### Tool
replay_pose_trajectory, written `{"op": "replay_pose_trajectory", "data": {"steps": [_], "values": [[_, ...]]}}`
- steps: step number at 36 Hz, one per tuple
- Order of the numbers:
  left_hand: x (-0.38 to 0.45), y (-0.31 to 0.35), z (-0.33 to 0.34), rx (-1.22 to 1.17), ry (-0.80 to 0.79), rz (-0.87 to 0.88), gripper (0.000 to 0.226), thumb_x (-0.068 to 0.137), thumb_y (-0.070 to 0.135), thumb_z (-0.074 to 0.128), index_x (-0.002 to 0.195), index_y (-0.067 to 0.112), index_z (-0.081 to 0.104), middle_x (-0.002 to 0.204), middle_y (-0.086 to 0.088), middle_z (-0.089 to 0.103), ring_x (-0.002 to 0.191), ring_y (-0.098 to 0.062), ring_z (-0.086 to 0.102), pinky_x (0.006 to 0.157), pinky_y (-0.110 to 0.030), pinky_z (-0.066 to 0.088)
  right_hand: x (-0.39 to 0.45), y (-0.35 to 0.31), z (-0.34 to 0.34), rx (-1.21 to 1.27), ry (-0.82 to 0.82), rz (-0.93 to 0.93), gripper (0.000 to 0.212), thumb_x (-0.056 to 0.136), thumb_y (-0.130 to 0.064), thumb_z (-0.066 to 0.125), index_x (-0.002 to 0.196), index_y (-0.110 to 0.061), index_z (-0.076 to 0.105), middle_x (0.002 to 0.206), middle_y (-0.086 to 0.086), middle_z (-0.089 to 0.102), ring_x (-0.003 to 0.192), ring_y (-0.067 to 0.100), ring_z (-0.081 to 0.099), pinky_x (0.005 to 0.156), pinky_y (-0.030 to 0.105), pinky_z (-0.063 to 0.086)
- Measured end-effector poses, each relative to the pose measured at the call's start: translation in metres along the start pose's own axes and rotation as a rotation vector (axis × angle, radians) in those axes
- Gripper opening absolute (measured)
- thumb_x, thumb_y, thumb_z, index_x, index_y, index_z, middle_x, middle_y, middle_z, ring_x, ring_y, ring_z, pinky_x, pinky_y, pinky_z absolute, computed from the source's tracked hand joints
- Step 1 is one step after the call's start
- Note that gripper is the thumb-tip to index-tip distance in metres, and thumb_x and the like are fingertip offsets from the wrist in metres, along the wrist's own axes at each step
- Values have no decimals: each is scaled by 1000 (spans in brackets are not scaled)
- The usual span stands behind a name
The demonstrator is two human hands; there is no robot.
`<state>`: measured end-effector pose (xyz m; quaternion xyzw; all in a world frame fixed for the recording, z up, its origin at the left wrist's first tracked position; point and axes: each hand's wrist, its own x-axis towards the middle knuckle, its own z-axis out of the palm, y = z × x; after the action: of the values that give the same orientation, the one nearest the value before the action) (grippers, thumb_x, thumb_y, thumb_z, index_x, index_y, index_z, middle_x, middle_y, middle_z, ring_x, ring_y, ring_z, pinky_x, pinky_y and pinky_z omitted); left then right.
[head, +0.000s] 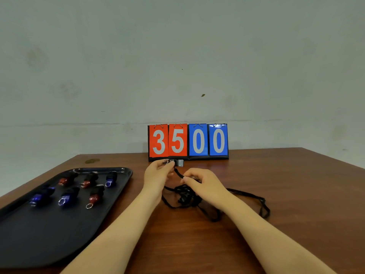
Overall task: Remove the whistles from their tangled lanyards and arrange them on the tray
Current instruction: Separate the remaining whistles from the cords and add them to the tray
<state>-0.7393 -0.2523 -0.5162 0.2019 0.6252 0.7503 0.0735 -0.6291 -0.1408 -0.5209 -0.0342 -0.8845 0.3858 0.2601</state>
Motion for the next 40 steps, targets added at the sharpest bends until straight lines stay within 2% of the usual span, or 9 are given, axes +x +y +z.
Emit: {"op": "replay_pose_trajectory", "data": {"steps": [6,11,18,21,25,30,34,37,40], "values": [[2,-1,-1,91,40,63,24,88,24,69,108,14,62,97,-2,70,85,-13,67,74,-23,52,-1,-4,-2,35,-1,-34,17,96,-24,54,88,-29,68,89,-19,68,89,-7,61,78,18,46],[3,-2,0,279,-13,152,15,85,22,71,97,21,63,98,-1,68,93,-16,65,86,-36,55,2,-3,-5,52,97,-52,16,96,-21,54,92,-24,69,90,-13,67,90,-3,60,82,15,44],[-3,4,-1,352,-170,171,14,84,23,73,94,24,64,93,0,70,85,-13,69,82,-32,57,4,2,-12,122,267,17,16,97,-19,52,95,-20,68,91,-11,66,91,-1,59,79,12,43],[-8,8,-1,299,-293,125,14,84,20,73,96,20,65,96,-2,70,89,-16,70,83,-33,57,5,5,-14,124,310,37,13,97,-20,53,94,-25,65,90,-14,65,89,-2,58,75,10,42],[-17,16,1,5,-462,4,16,87,6,67,102,4,63,106,-19,68,95,-24,71,77,-27,57,3,1,-17,185,293,32,17,97,-21,54,88,-31,64,86,-14,65,82,-8,58,70,9,43],[-21,17,2,-184,-494,-58,12,88,2,64,100,4,63,106,-17,70,101,-27,70,80,-30,57,0,-7,-19,312,279,99,17,97,-24,55,87,-30,67,76,-15,65,66,-1,57,58,12,41],[-23,17,6,-266,-473,-109,11,86,1,65,95,6,65,101,-13,70,101,-27,69,77,-27,57,1,-7,-19,445,256,257,13,94,-32,57,97,-29,70,87,-14,68,84,6,58,66,25,44],[-23,15,8,-328,-467,-142,13,86,0,64,98,5,65,102,-13,71,100,-25,69,77,-27,57,1,-6,-20,544,225,290,20,94,-29,59,104,-18,72,60,-16,57,58,2,47,53,19,35],[-25,14,11,-408,-474,-169,14,86,-1,62,99,4,64,100,-12,73,97,-22,71,77,-27,58,2,-3,-22,629,221,288,20,93,-23,60,103,-10,71,52,-8,47,45,3,35,43,17,26]]}}
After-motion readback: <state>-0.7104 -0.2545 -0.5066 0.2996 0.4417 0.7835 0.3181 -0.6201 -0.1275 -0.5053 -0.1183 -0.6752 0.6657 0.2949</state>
